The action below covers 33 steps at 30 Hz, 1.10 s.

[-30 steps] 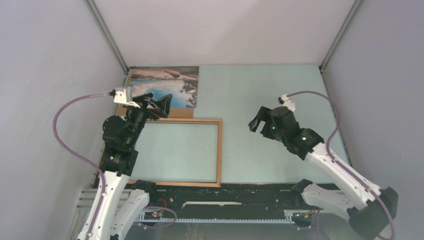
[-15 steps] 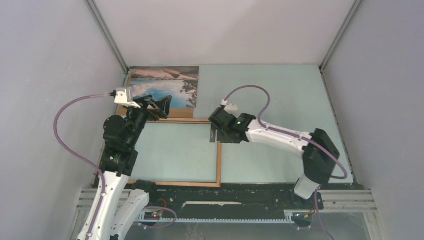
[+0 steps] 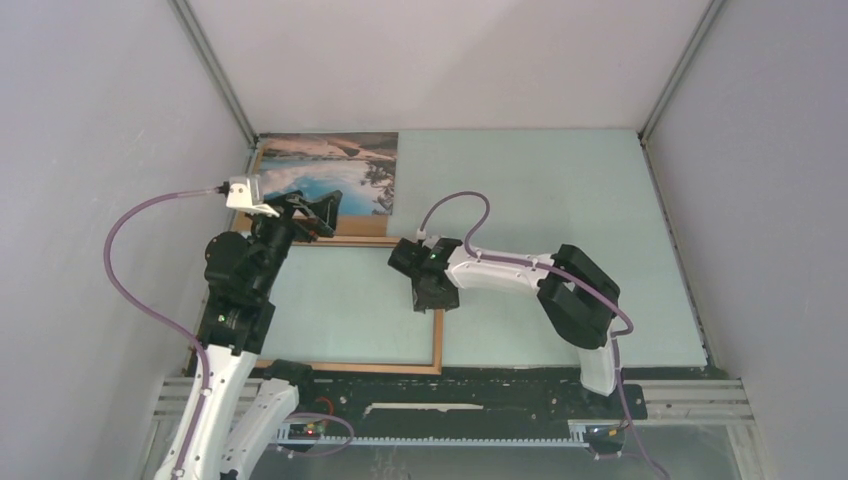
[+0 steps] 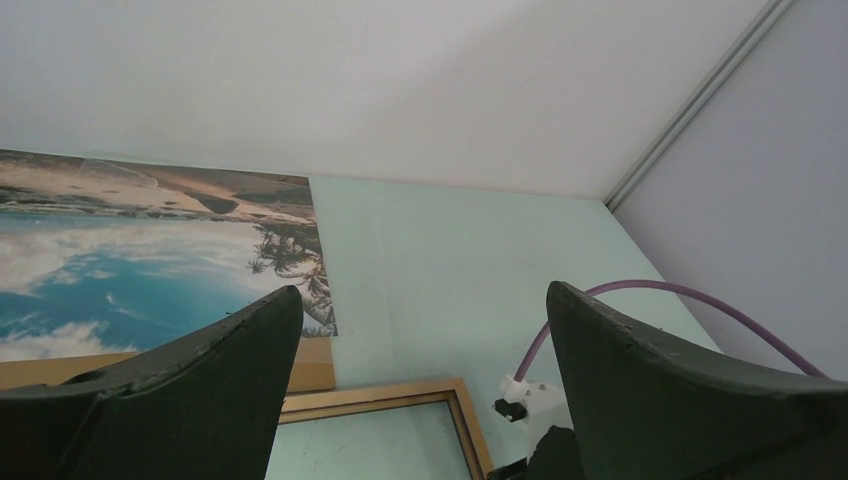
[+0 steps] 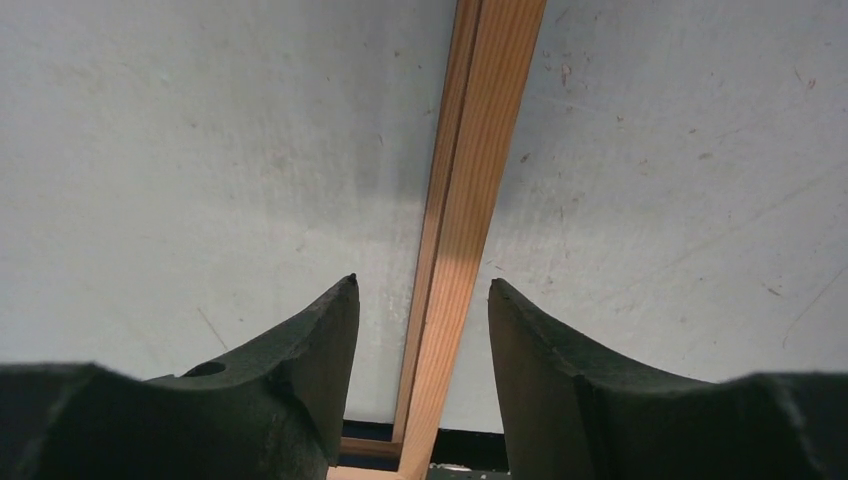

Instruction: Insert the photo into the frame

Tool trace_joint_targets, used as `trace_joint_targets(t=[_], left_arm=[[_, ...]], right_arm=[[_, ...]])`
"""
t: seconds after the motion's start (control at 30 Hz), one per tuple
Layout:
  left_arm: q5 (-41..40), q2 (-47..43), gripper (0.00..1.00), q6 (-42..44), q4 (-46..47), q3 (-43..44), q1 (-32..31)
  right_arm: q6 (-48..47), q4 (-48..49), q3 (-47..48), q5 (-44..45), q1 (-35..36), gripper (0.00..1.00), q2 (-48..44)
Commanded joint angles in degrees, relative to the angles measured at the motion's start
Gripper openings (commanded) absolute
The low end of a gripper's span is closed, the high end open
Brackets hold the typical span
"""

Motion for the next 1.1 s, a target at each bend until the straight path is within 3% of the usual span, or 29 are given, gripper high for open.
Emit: trace_joint_targets(t=[0.0, 0.07, 0.27, 0.47, 0.8, 1.07], left_arm=[[0.0, -0.1, 1.00, -1.0, 0.5, 4.0, -0.2], [0.1, -0.1, 1.00, -1.1, 0.5, 4.0, -0.2], [0.0, 0.0, 1.00, -1.1, 0.5, 4.0, -0.2], [0.2, -0.3, 1.00, -1.1, 0.6, 4.0, -0.2], [0.1, -0.5, 1.00, -1.1, 0.4, 4.0, -0.2], [0.0, -0.4, 1.00, -1.1, 0.4, 4.0, -0.2]], right_arm=[[1.2, -3.5, 2.2, 3.9, 1.5, 0.59, 0.6], [1.2, -3.0, 1.2, 3.2, 1.3, 0.57, 0.8], [3.0, 0.5, -2.4, 1.9, 0.6, 0.36, -0.4], [3.2, 1.5, -3.0, 1.3, -0.6, 0.34, 0.5], [3.0, 1.4, -7.4, 4.9, -4.0, 0.00, -4.1], [-2.8, -2.5, -9.1, 13.1, -6.3, 0.00, -10.4]])
